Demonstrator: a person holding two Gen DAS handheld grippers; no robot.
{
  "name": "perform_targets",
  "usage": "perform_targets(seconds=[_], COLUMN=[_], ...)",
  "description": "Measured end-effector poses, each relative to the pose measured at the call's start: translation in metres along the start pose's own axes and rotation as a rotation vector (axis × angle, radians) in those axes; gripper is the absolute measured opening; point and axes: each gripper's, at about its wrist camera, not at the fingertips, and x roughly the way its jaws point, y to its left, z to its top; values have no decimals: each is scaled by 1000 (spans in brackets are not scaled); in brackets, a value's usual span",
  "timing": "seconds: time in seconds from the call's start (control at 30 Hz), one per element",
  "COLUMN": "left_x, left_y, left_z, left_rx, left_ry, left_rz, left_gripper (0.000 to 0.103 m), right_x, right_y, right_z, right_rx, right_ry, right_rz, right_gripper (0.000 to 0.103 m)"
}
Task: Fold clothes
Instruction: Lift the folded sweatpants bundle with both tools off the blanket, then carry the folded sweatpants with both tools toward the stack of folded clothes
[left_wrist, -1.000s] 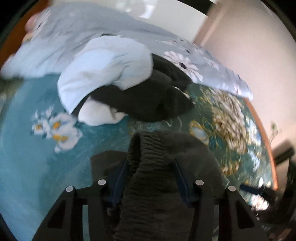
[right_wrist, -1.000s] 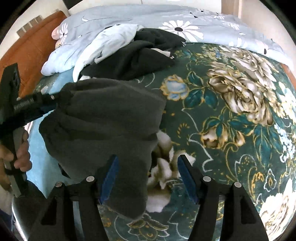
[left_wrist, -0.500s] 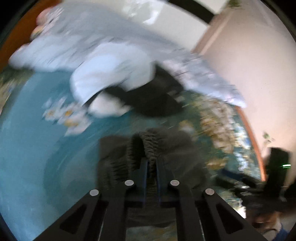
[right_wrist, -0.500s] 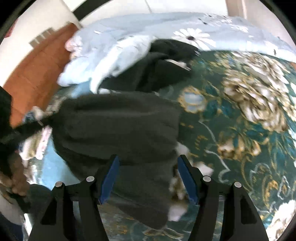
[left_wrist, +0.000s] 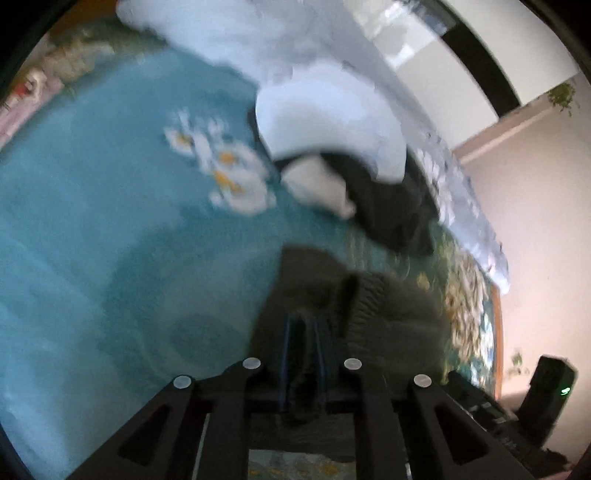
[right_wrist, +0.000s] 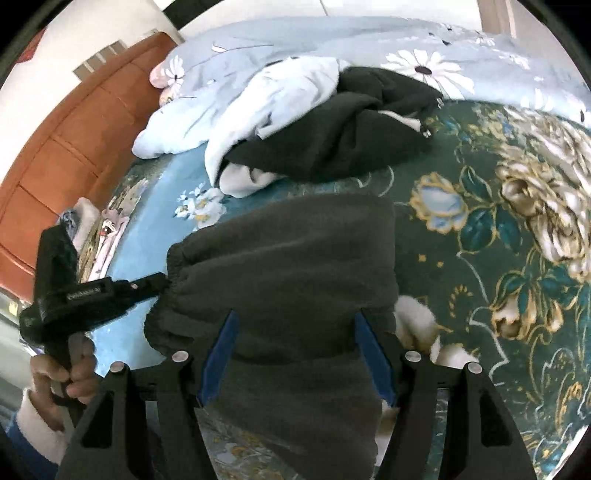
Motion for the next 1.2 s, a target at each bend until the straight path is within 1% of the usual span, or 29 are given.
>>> perform_targets(seconds=[0.07, 0.1, 0.17, 0.2, 0.23, 0.27, 0.33, 0.37, 0.4, 0.43, 0.47, 0.5, 0.53, 0.57, 0.6, 0.67, 0.7, 0.73, 0.77, 0.8, 0.83, 0.9, 0.93, 1.0, 1.07, 1.13, 1.2], left_x=[-12, -12, 3, 16, 31, 39, 45, 42, 32, 21, 11, 5, 4, 8, 14, 38, 49, 64, 79, 88, 93, 100, 103, 111, 115, 116, 121], left_y=[-18, -27, -53, -60, -62, -57, -44, -39, -35, -30, -26, -20, -13, -6, -2, 6, 7, 7, 7, 5, 3, 1, 1, 3, 3, 2, 3], left_z=[-2, -3, -9, -12, -15, -16, -14, -13, -9, -5, -1, 3, 7, 10, 11, 10, 8, 5, 2, -1, -2, 1, 3, 4, 2, -1, -4], left_rx=[52, 94, 212, 256, 276, 256, 181, 147, 123, 113, 107, 97, 72, 44, 18, -30, -34, -25, -10, 3, 14, 29, 31, 29, 11, -6, -24], left_ry=[-22, -11, 52, 94, 139, 163, 186, 179, 152, 118, 85, 63, 61, 75, 102, 196, 237, 291, 345, 378, 392, 391, 388, 381, 374, 372, 396], left_rz=[-64, -73, -59, -35, -11, -6, -23, -44, -69, -71, -61, -46, -37, -49, -73, -126, -133, -127, -102, -78, -77, -98, -99, -90, -106, -125, -144], left_gripper=[15, 15, 16, 16, 16, 16, 16, 16, 16, 20, 43, 80, 92, 103, 103, 103, 103, 103, 103, 103, 103, 103, 103, 103, 103, 103, 103], right_x=[4, 7, 16, 20, 26, 32, 36, 32, 27, 19, 11, 4, 0, -2, -1, 9, 16, 21, 27, 31, 34, 38, 42, 51, 65, 71, 72], right_y=[-1, -1, 0, 1, 3, 4, 4, 3, 1, -2, -5, -11, -21, -32, -42, -64, -76, -85, -92, -98, -101, -100, -98, -96, -96, -97, -97], right_z=[-2, -3, -4, -4, -4, -4, -3, -4, -5, -5, -6, -8, -10, -13, -15, -21, -26, -30, -34, -37, -39, -41, -41, -41, -42, -41, -40], right_rx=[-14, -7, 9, 7, -1, -6, -8, -5, -2, 0, 0, 7, 31, 60, 92, 195, 268, 326, 380, 421, 442, 442, 438, 445, 492, 520, 521], right_ry=[12, 21, 38, 45, 55, 68, 86, 82, 74, 56, 36, 17, 6, -2, 2, 37, 53, 63, 72, 72, 67, 55, 54, 70, 103, 95, 88], right_rz=[-12, -13, -19, -26, -34, -46, -57, -40, -17, 6, 29, 41, 48, 54, 64, 111, 183, 237, 282, 325, 343, 347, 367, 417, 466, 488, 491], right_gripper=[67, 67, 67, 67, 68, 70, 70, 70, 70, 70, 70, 71, 72, 78, 82, 82, 82, 82, 83, 84, 85, 91, 92, 93, 93, 93, 93])
